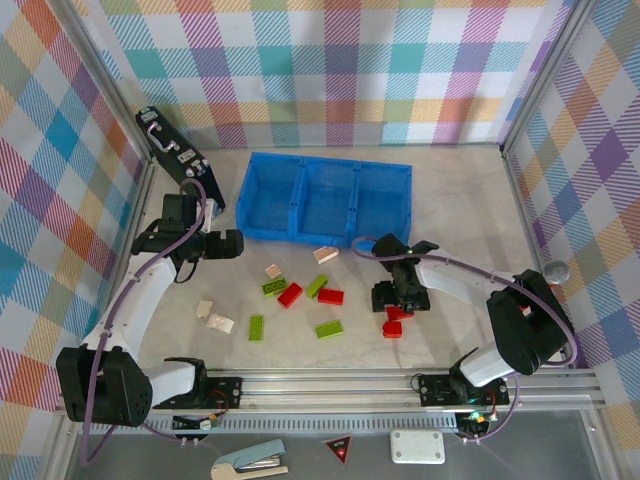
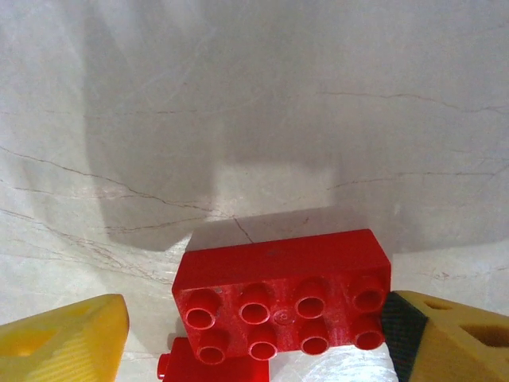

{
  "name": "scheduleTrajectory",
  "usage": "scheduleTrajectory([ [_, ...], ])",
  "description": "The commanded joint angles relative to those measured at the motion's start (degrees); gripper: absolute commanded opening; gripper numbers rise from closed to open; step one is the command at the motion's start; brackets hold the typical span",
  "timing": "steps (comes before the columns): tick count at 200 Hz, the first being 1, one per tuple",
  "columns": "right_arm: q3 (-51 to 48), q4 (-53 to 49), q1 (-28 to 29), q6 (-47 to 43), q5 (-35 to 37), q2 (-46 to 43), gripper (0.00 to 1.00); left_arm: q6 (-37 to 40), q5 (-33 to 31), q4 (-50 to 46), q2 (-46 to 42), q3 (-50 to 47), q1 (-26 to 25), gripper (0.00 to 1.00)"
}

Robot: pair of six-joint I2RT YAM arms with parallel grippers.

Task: Sort the legos into containers by color
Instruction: Pick up the lego from the bottom-center of the table.

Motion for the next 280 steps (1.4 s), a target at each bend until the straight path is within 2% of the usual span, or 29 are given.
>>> scheduleTrajectory([
  [1, 0.4, -3.5, 0.6, 2.6, 1.6, -0.2, 0.84, 0.9, 1.1, 0.0, 0.6, 0.3, 0.6, 1.0],
  [45, 0.4, -4.3, 0.6, 1.7, 2.9, -0.6, 0.85, 1.0, 0.8, 0.0, 0.2, 0.3, 0.6, 1.0],
  [108, -1.3, -1.8, 0.6, 1.2, -0.2, 1.3, 0.84, 0.9, 0.8, 0.1, 0.5, 0.2, 0.6, 1.0],
  [171, -2.0, -1.0, 0.7, 1.4, -0.1, 2.0, 0.8, 0.9, 0.7, 0.0, 0.5, 0.2, 0.6, 1.0],
  [209, -2.0, -1.1, 0.7, 1.5, 0.1, 1.9, 0.73, 1.0, 0.5, 0.0, 0.4, 0.1, 0.6, 1.0],
  [280, -1.3, -2.5, 0.9, 1.7, 0.7, 0.8, 0.7, 1.0, 0.4, -0.1, 0.2, 0.1, 0.6, 1.0],
])
